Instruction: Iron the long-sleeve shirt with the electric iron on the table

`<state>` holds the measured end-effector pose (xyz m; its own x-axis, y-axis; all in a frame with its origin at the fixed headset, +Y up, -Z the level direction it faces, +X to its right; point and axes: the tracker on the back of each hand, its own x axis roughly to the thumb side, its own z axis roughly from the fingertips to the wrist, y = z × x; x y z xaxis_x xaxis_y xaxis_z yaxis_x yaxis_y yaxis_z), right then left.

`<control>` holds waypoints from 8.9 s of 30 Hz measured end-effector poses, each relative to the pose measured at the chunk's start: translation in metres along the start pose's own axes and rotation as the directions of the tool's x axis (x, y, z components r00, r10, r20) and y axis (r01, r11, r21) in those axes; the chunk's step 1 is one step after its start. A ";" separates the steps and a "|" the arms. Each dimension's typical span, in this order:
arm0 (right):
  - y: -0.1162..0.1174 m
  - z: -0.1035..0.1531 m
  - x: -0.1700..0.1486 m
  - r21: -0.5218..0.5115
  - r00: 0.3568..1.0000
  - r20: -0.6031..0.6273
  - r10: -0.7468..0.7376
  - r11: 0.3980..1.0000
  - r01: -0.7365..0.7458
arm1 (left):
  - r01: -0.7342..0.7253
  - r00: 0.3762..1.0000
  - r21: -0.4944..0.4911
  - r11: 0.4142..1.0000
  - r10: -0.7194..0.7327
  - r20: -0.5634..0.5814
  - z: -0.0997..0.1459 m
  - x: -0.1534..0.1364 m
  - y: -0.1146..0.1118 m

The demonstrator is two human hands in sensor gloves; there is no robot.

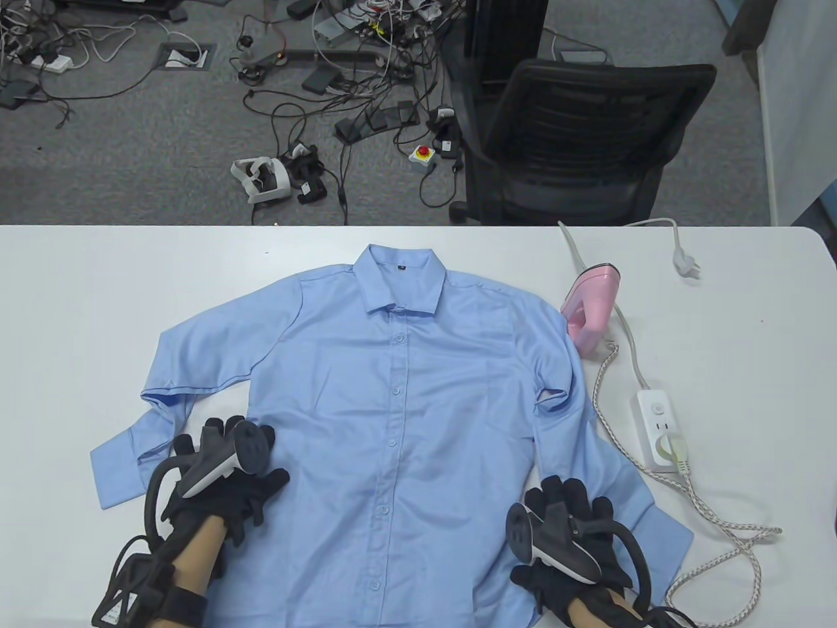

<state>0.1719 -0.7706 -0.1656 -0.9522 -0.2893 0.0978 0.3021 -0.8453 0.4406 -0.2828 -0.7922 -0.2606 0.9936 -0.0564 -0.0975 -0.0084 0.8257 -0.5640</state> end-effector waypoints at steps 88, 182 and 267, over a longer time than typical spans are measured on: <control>-0.212 -0.120 -0.090 -0.292 0.322 0.302 -0.897 0.235 0.927 | 0.146 0.927 0.113 0.983 -0.176 0.331 0.044 0.082 -0.011; -0.134 -0.149 0.085 -0.181 0.350 0.088 -0.932 0.331 0.926 | 0.221 0.924 0.103 0.970 -0.242 0.297 0.047 0.078 -0.008; -0.106 -0.063 0.108 -0.209 0.419 -0.022 -0.908 0.414 0.886 | 0.097 0.924 0.142 0.985 -0.142 0.355 0.048 0.071 -0.007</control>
<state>0.0400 -0.7402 -0.2577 -0.6726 0.6360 -0.3783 -0.7089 -0.7004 0.0829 -0.2071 -0.7747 -0.2245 0.9591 0.0297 0.2815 0.1041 0.8877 -0.4485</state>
